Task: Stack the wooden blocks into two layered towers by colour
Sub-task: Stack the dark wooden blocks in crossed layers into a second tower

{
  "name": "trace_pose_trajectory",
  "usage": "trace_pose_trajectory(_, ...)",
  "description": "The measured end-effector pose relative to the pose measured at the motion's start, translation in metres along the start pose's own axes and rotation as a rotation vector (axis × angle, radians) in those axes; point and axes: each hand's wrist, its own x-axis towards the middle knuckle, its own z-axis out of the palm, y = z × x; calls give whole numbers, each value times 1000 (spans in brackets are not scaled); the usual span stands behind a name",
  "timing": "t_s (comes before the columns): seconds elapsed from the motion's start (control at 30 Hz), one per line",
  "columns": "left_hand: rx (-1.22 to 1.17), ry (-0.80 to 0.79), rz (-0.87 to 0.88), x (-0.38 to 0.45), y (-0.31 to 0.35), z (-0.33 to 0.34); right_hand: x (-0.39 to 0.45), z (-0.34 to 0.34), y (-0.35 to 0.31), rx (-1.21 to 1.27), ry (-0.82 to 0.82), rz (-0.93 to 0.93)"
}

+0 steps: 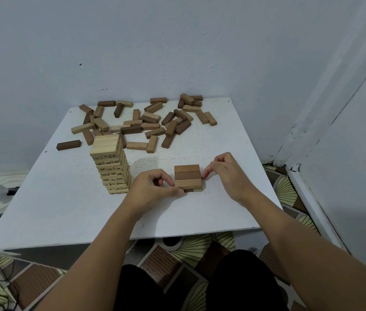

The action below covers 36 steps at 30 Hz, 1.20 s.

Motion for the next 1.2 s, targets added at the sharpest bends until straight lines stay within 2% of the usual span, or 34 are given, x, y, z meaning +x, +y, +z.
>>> trace_pose_trajectory(0.3,-78,61,-17,-5,6,-2,0,1,4,-41,16,-82)
trace_pose_trajectory(0.73,-21,82,36,-29,0,-1,2,0,7,-78,40,-103)
trace_pose_trajectory(0.93,71,216,69,-69,-18,-21,5,3,0,-60,65,-72)
trace_pose_trajectory(1.03,102,253,59,-76,-20,-32,2,16,-8,-187,147,-103)
trace_pose_trajectory(1.2,153,223,109,-86,-12,-42,-14,58,-38,-407,29,-243)
